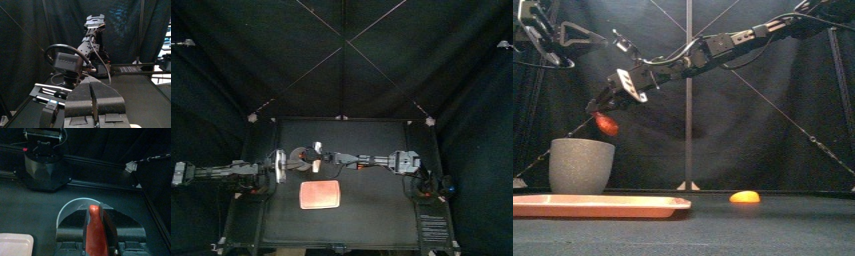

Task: Pick the drumstick then place it in the grey bowl
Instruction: Drop drumstick in the grey bowl and return to neutral

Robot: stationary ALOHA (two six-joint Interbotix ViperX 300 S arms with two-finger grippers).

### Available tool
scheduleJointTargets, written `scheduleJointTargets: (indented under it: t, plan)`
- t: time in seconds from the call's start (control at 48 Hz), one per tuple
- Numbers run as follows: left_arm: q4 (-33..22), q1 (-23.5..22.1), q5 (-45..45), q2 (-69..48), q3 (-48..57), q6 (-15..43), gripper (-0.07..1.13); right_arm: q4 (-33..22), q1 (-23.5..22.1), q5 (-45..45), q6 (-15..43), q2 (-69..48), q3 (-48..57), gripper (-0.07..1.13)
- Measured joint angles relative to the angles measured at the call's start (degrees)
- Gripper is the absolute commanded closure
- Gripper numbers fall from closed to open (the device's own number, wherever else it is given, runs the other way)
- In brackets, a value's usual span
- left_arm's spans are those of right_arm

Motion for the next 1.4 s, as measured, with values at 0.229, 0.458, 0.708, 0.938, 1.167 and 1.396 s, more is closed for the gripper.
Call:
scheduleJointTargets:
  t: [0.229,0.458,0.708,0.938,1.167,1.396]
  plan:
    - [0.0,0.09,0.0,0.0,0.09,0.0,1.04,1.14,-0.35,-2.11,0.18,0.7,-0.7,0.22]
    - [0.0,0.09,0.0,0.0,0.09,0.0,1.04,2.99,-0.7,-3.52,1.14,0.26,1.49,0.15]
    - [0.0,0.0,0.0,0.0,0.09,0.0,1.04,3.43,-2.2,-11.69,1.32,-10.46,17.84,0.15]
    - [0.26,0.09,-0.09,0.0,0.0,-0.09,1.04,5.27,-3.43,-21.53,1.41,-24.26,35.16,0.15]
    - [0.35,0.0,-0.09,-0.09,0.53,0.0,1.04,7.38,-3.43,-27.86,1.32,-35.07,47.81,0.15]
    - [0.35,0.18,-0.09,-0.09,0.97,0.09,1.04,9.4,-3.52,-31.11,1.32,-40.25,54.14,0.15]
